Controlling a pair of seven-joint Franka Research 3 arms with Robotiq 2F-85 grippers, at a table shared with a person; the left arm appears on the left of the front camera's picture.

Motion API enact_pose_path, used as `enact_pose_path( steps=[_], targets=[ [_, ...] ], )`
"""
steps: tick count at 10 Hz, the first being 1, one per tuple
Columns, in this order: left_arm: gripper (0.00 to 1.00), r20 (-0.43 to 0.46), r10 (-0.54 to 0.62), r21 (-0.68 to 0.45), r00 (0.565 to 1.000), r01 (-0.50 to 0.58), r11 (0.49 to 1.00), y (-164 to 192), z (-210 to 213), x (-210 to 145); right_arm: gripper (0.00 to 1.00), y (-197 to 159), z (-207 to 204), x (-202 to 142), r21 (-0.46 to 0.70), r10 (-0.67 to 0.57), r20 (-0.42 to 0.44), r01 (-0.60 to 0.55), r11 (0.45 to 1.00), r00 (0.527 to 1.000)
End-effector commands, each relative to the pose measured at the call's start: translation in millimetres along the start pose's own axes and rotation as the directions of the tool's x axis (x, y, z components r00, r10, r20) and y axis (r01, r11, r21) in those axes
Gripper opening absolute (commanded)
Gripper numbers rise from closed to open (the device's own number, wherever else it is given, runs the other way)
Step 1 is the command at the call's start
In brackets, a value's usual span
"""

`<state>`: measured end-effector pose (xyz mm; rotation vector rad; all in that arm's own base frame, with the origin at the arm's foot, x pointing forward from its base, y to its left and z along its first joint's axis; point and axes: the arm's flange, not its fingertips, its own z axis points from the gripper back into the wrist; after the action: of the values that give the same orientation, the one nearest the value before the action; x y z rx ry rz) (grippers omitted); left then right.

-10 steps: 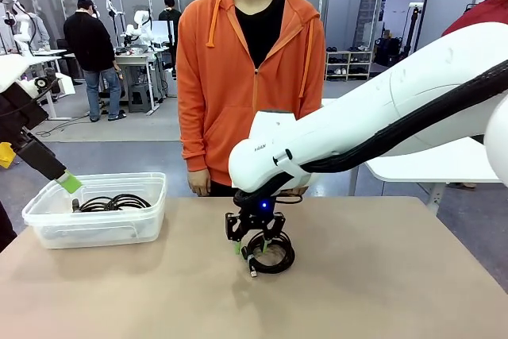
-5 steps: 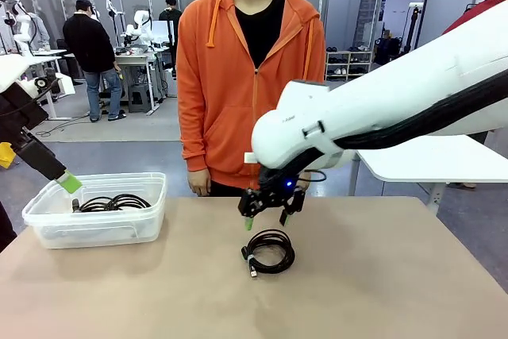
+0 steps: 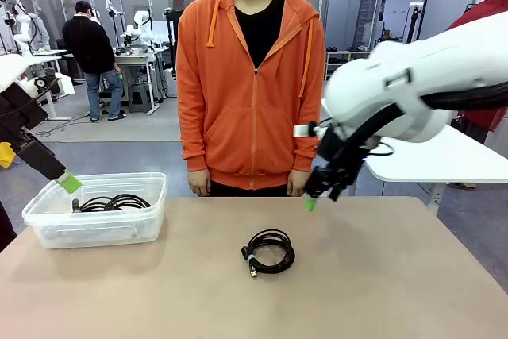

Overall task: Organize and store the cables.
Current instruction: Place the USB Extension Cable into the Organizing box.

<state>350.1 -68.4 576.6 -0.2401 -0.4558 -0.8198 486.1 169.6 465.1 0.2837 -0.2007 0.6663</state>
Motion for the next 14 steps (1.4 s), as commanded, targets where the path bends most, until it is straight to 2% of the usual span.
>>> enact_pose_path(
  steps=[1,2,4,6,7,9,11,12,14],
  targets=[
    [1.0,0.016,0.006,-0.003,1.0,-0.006,1.0,-1,0,1,1.0,-25,26,-31,0.045,0.072,0.043,-0.074,0.996,0.997],
    [1.0,0.016,0.006,-0.003,1.0,-0.006,1.0,-1,0,1,1.0,-35,42,-44,0.03,0.089,0.079,-0.091,0.995,0.993],
    [1.0,0.016,0.006,-0.003,1.0,-0.006,1.0,-1,0,1,1.0,-57,73,-66,0.056,0.14,0.1,-0.146,0.988,0.985],
    [1.0,0.0,0.0,0.0,1.0,0.0,1.0,0,0,0,1.0,-81,95,-88,0.088,0.257,0.101,-0.266,0.96,0.961],
    [1.0,-0.032,0.028,0.002,0.999,-0.027,1.0,-14,-7,12,1.0,-88,104,-101,0.098,0.351,0.105,-0.361,0.927,0.93],
    [1.0,-0.027,0.1,0.01,0.995,-0.1,0.995,-37,-23,34,1.0,-98,112,-120,0.086,0.424,0.133,-0.437,0.895,0.896],
    [1.0,-0.07,0.141,0.012,0.987,-0.141,0.99,-61,-41,63,1.0,-104,113,-143,0.086,0.51,0.16,-0.526,0.846,0.846],
    [1.0,-0.088,0.176,0.029,0.981,-0.174,0.984,-71,-52,78,1.0,-104,112,-151,0.077,0.536,0.18,-0.555,0.829,0.825],
    [1.0,-0.128,0.258,0.026,0.957,-0.257,0.966,-89,-77,107,1.0,-104,110,-165,0.072,0.543,0.208,-0.566,0.821,0.814]
  ],
)
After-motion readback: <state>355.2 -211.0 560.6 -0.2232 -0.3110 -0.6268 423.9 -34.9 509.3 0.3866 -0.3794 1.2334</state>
